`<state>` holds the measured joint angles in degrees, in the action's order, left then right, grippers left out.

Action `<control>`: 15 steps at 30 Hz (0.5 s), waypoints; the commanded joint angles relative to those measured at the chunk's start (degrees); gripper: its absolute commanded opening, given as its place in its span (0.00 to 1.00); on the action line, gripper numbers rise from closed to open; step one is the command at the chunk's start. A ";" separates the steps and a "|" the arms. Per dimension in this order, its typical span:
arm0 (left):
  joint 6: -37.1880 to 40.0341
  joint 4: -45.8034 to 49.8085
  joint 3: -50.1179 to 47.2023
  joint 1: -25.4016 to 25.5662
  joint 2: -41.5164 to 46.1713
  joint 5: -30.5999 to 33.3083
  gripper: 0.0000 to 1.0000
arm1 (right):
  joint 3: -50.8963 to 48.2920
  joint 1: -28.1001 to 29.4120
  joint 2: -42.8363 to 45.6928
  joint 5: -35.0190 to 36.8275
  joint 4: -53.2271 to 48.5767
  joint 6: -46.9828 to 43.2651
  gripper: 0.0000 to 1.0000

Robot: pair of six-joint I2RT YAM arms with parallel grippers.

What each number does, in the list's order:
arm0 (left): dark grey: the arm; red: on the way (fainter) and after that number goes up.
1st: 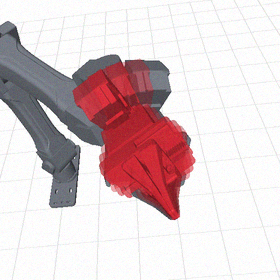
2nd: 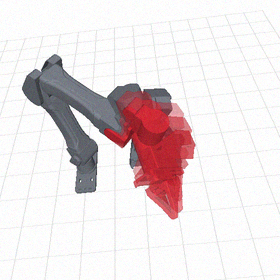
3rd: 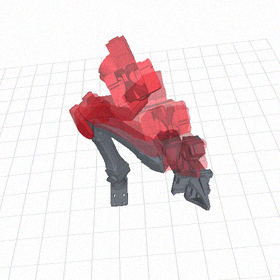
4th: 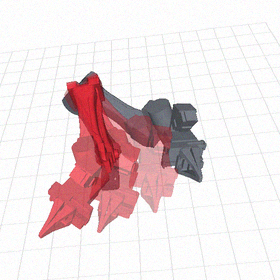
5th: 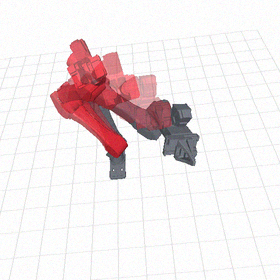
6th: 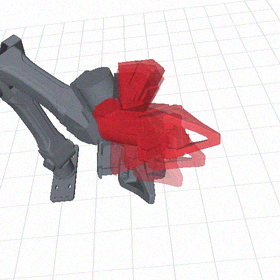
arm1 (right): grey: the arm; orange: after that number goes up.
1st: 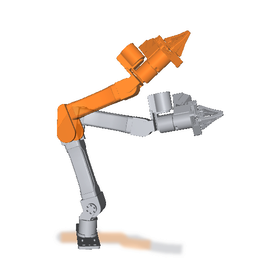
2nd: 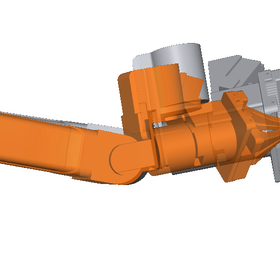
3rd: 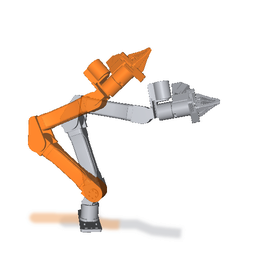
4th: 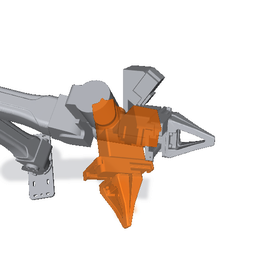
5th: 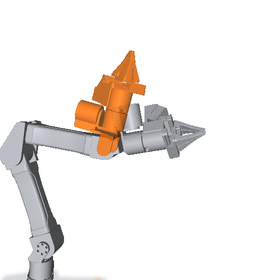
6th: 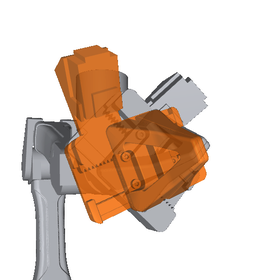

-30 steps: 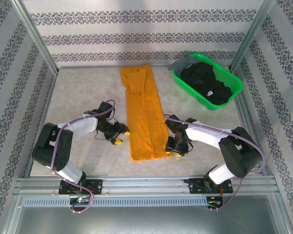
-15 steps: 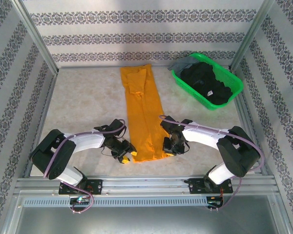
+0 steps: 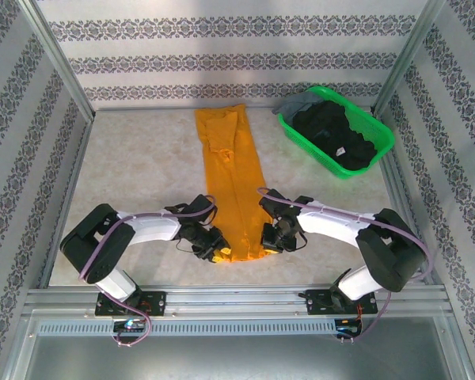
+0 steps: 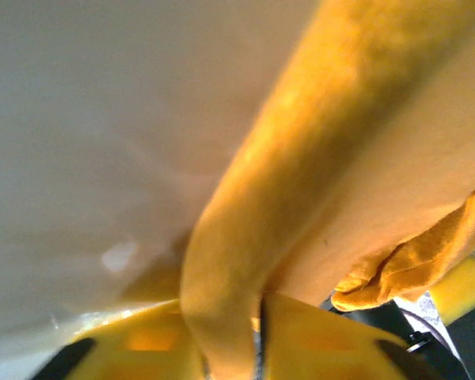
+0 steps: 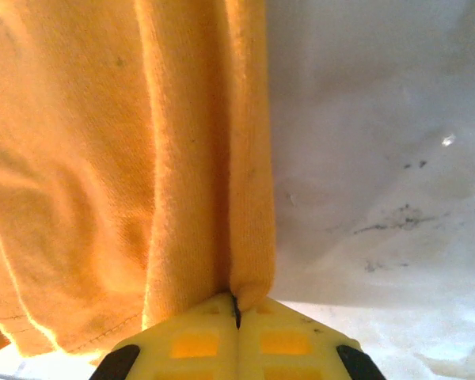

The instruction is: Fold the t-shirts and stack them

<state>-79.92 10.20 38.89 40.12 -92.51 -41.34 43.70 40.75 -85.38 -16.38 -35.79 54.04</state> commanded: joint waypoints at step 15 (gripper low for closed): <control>-0.38 11.77 -15.37 1.13 25.35 10.52 0.00 | 1.51 4.89 2.67 -9.34 -5.96 0.27 0.00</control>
<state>-77.28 17.41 26.85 41.50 -71.22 -32.36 43.27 43.86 -82.21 -21.37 -39.44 53.98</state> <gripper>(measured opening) 0.054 0.056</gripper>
